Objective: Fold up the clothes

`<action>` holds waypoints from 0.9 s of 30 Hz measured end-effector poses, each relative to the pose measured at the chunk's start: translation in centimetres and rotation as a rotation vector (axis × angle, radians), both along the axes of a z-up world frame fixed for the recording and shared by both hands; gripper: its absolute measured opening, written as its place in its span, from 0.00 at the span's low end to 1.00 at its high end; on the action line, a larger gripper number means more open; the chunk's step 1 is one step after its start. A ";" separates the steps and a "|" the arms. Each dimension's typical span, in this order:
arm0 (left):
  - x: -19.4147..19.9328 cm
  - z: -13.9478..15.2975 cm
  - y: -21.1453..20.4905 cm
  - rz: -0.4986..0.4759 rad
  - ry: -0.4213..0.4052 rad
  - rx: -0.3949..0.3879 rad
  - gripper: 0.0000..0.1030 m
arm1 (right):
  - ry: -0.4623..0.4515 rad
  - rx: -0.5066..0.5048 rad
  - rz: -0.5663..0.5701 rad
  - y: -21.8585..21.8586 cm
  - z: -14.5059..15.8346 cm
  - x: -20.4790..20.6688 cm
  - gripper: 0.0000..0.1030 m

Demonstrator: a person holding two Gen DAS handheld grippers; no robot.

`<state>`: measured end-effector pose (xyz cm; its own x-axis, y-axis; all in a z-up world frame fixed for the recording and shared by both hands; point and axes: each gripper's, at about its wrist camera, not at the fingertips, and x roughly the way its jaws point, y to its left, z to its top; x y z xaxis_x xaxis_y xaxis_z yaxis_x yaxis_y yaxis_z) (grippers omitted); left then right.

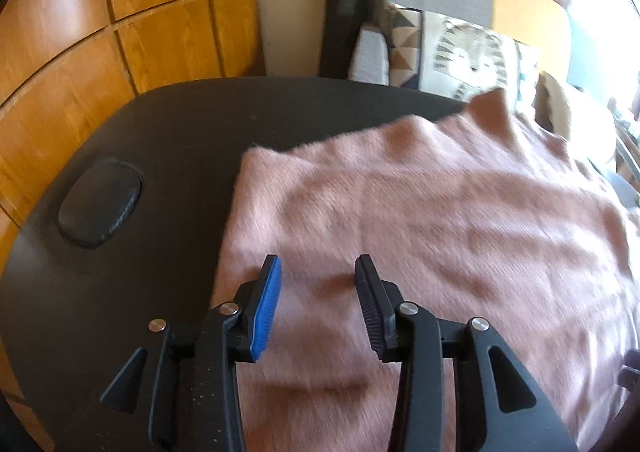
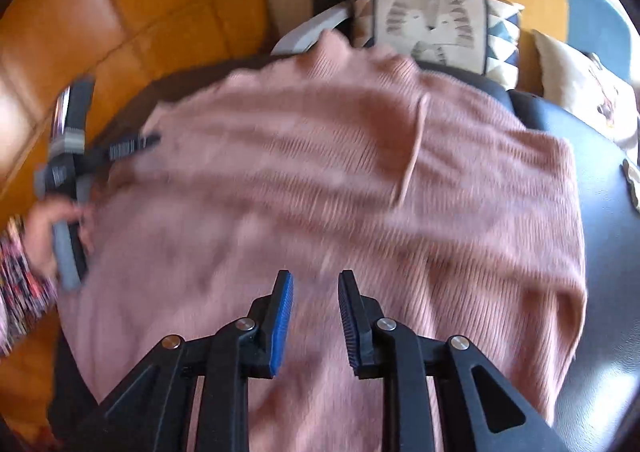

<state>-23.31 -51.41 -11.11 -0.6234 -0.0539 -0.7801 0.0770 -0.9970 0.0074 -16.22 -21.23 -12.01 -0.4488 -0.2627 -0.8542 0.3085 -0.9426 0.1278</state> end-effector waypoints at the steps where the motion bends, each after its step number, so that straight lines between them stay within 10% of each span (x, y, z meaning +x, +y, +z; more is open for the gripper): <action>1: 0.9 0.1 0.1 -0.016 -0.003 0.007 0.40 | 0.000 0.022 0.017 -0.1 -0.3 0.8 0.22; 17: 19.4 -1.2 -1.8 -0.074 0.066 -0.029 0.48 | -0.028 0.134 -0.061 9.6 0.3 14.7 0.23; 27: 24.1 -0.9 -5.8 0.002 0.028 0.128 0.51 | -0.056 -0.156 -0.229 15.6 0.4 20.2 0.24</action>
<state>0.78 -57.17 -12.02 -0.6450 0.0435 -0.7630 0.0778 -0.9895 -0.1222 3.97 -5.63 -11.65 -0.4646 -0.2902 -0.8366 0.0781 -0.9545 0.2877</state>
